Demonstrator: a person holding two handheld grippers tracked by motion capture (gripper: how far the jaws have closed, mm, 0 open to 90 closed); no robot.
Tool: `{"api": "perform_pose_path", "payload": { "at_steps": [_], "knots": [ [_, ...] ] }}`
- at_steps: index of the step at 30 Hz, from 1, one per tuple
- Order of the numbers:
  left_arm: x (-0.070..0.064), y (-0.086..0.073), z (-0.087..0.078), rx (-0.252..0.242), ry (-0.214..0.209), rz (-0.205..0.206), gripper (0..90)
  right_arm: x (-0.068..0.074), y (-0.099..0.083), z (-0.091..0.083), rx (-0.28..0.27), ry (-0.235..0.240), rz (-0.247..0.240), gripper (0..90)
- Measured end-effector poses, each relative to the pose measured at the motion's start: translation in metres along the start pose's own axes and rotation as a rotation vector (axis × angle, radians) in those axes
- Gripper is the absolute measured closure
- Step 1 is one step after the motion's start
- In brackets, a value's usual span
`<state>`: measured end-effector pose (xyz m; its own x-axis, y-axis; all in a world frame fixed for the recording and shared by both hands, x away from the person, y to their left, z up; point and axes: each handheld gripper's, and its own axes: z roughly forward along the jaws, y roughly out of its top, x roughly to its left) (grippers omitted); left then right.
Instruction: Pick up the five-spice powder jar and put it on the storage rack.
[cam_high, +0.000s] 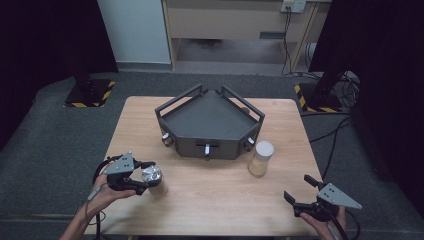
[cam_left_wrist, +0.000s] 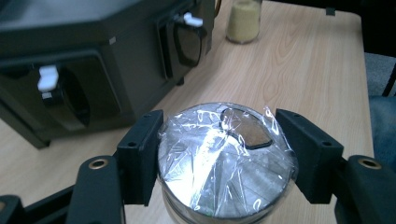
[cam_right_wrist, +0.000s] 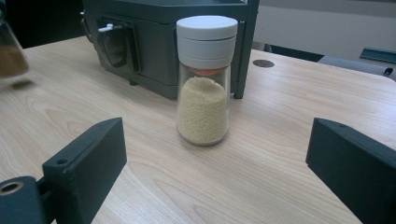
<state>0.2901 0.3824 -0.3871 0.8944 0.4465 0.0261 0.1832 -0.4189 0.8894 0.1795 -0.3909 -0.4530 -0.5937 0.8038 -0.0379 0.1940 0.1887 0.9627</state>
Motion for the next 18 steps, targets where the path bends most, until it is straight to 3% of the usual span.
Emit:
{"api": "perform_pose_path", "payload": {
  "at_steps": [7, 13, 18],
  "knots": [
    [0.014, 0.036, 0.003, 0.002, -0.047, 0.033, 33.6, 0.0, 0.0, 0.0, 0.0, -0.001, 0.002, 5.8],
    [0.027, 0.077, 0.012, 0.01, -0.091, 0.063, 33.6, 0.0, 0.0, 0.0, 0.001, -0.001, 0.002, 5.8],
    [0.032, 0.096, 0.019, 0.019, -0.101, 0.066, 33.6, 0.0, 0.0, 0.0, 0.002, -0.002, 0.002, 5.9]
  ]
}}
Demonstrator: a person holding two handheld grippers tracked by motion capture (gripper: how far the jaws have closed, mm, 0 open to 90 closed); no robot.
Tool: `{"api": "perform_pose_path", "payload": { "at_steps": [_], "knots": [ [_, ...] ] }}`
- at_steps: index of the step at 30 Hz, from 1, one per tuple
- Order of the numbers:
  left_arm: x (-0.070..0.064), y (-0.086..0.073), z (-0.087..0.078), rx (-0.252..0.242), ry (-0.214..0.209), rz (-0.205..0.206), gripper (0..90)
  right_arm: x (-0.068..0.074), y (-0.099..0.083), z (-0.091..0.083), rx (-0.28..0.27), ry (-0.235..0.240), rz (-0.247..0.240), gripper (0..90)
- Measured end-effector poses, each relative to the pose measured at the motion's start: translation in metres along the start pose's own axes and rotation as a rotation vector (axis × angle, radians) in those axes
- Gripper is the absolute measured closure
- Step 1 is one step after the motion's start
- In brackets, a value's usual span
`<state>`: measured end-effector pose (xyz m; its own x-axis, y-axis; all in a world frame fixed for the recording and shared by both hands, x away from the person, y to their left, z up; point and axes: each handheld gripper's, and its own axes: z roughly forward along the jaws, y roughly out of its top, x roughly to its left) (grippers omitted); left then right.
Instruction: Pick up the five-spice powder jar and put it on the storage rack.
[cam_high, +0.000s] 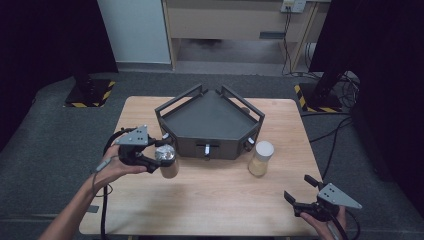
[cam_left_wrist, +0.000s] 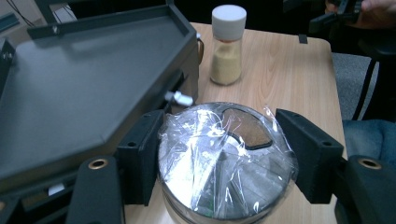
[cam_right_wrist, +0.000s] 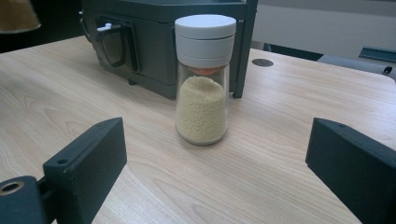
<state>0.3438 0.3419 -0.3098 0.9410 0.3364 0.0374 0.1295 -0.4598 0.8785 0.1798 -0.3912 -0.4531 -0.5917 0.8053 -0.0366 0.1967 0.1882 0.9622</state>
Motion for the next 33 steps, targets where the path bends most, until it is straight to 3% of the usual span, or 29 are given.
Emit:
{"api": "perform_pose_path", "payload": {
  "at_steps": [3, 15, 25, 33],
  "knots": [
    [0.008, 0.017, 0.006, 0.007, -0.017, -0.001, 33.6, 0.0, 0.0, 0.0, 0.0, 0.001, 0.0, 5.8],
    [0.039, 0.07, 0.02, 0.0, -0.009, 0.01, 33.7, -0.001, -0.001, -0.001, -0.003, 0.002, 0.005, 5.9],
    [0.061, 0.09, 0.024, 0.002, 0.073, -0.033, 33.7, -0.002, -0.001, 0.0, -0.001, 0.003, 0.007, 6.0],
    [0.078, 0.1, 0.035, 0.02, 0.189, -0.082, 33.7, -0.002, -0.001, 0.0, -0.001, 0.0, 0.01, 6.0]
  ]
}}
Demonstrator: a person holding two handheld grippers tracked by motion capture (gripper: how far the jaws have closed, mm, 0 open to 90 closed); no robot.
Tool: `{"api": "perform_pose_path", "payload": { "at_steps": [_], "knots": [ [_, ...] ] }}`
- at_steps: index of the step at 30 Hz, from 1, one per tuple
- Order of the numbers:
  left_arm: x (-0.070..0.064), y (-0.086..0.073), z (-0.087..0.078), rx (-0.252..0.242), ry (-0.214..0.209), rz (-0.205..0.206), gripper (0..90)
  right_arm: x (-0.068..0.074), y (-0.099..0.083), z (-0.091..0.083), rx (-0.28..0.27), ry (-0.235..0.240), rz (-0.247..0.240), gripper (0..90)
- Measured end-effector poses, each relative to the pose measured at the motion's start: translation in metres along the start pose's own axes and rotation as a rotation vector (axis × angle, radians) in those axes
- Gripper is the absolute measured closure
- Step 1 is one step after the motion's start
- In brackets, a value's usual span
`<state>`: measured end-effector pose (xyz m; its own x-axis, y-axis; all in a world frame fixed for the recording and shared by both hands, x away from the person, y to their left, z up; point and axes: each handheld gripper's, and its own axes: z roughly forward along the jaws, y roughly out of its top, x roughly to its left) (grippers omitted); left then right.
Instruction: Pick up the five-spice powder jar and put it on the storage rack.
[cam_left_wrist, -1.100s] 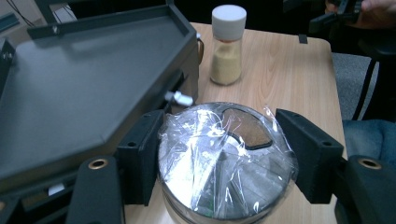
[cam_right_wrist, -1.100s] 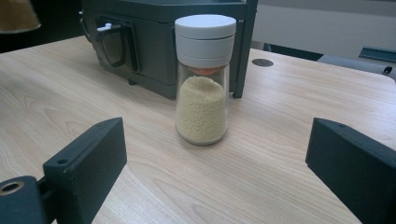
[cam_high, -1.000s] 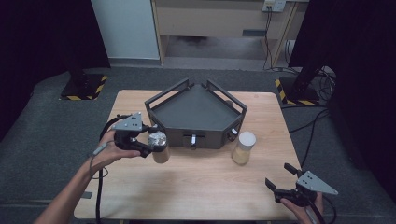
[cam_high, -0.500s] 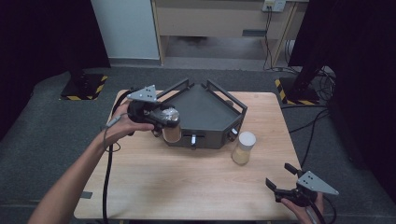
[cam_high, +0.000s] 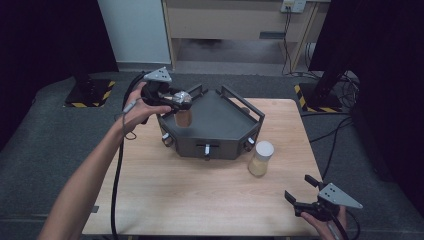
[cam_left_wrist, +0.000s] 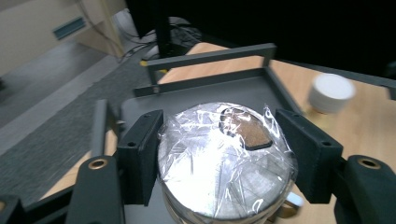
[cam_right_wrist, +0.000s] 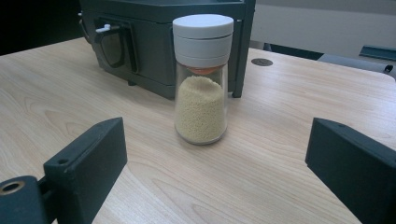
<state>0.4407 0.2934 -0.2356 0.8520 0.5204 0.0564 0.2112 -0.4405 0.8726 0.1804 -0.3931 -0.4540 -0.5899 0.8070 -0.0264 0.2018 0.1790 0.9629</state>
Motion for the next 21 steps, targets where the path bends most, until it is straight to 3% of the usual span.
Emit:
{"api": "perform_pose_path", "payload": {
  "at_steps": [6, 21],
  "knots": [
    [0.009, -0.004, 0.015, 0.007, 0.039, -0.024, 33.7, 0.0, 0.0, 0.0, -0.002, -0.003, 0.003, 6.0],
    [0.021, -0.011, 0.044, 0.048, 0.044, -0.046, 33.7, -0.001, -0.001, 0.0, -0.002, -0.002, 0.007, 6.1]
  ]
}}
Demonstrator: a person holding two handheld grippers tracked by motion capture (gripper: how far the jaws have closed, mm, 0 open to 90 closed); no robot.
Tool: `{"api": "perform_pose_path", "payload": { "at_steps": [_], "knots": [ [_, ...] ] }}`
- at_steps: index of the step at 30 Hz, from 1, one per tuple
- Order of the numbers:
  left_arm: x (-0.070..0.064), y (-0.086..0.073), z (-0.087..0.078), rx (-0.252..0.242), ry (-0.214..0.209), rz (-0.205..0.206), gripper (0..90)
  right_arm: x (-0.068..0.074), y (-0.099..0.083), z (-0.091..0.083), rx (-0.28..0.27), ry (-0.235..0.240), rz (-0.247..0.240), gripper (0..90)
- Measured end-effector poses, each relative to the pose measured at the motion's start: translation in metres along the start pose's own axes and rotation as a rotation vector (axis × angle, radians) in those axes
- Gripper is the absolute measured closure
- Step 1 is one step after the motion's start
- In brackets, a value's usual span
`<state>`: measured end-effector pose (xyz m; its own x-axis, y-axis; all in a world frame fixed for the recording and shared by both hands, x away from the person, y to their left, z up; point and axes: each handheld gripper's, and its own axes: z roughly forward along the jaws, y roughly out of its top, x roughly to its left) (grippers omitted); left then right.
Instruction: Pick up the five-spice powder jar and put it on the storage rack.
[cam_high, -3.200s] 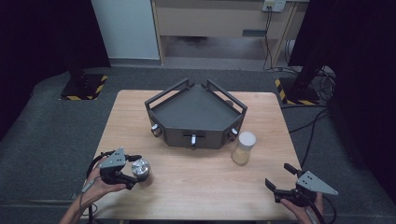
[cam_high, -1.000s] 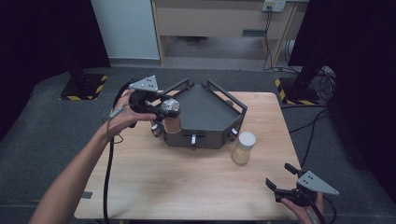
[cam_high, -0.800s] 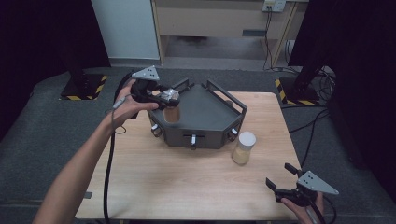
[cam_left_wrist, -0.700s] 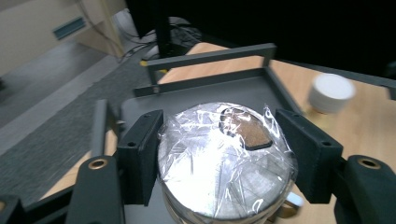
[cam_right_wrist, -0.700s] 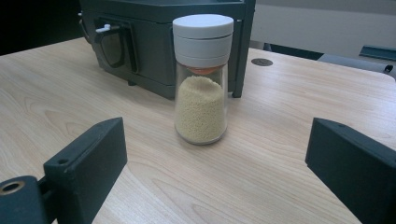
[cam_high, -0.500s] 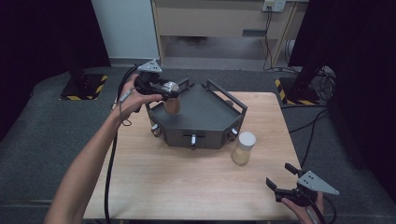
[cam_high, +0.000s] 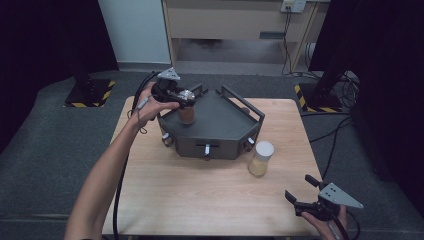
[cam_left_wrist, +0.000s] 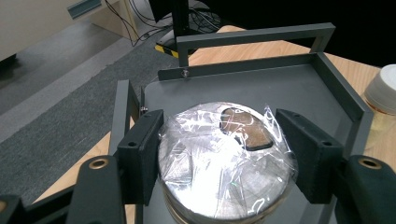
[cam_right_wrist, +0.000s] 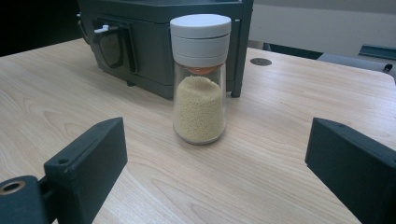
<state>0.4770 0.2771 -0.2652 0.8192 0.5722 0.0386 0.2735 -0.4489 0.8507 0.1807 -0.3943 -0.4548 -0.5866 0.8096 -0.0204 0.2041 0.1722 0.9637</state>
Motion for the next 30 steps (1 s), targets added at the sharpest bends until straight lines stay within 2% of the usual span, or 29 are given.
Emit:
{"api": "perform_pose_path", "payload": {
  "at_steps": [12, 21, 24, 27, 30],
  "knots": [
    [0.004, -0.01, 0.007, 0.003, -0.002, -0.014, 33.7, 0.0, 0.0, 0.0, 0.002, -0.001, 0.003, 6.2],
    [0.005, -0.018, 0.006, -0.02, -0.011, -0.017, 33.0, 0.0, 0.0, 0.0, 0.001, 0.004, 0.005, 6.3],
    [0.003, -0.015, 0.006, -0.001, 0.002, -0.053, 16.9, -0.001, 0.0, 0.0, 0.001, 0.006, 0.002, 6.3],
    [-0.004, -0.011, 0.005, 0.0, 0.032, -0.033, 10.7, 0.0, 0.0, 0.0, -0.001, 0.004, 0.005, 6.3],
    [-0.006, -0.009, 0.0, -0.033, 0.043, -0.041, 9.9, 0.0, 0.0, 0.0, -0.001, 0.004, 0.004, 6.3]
  ]
}}
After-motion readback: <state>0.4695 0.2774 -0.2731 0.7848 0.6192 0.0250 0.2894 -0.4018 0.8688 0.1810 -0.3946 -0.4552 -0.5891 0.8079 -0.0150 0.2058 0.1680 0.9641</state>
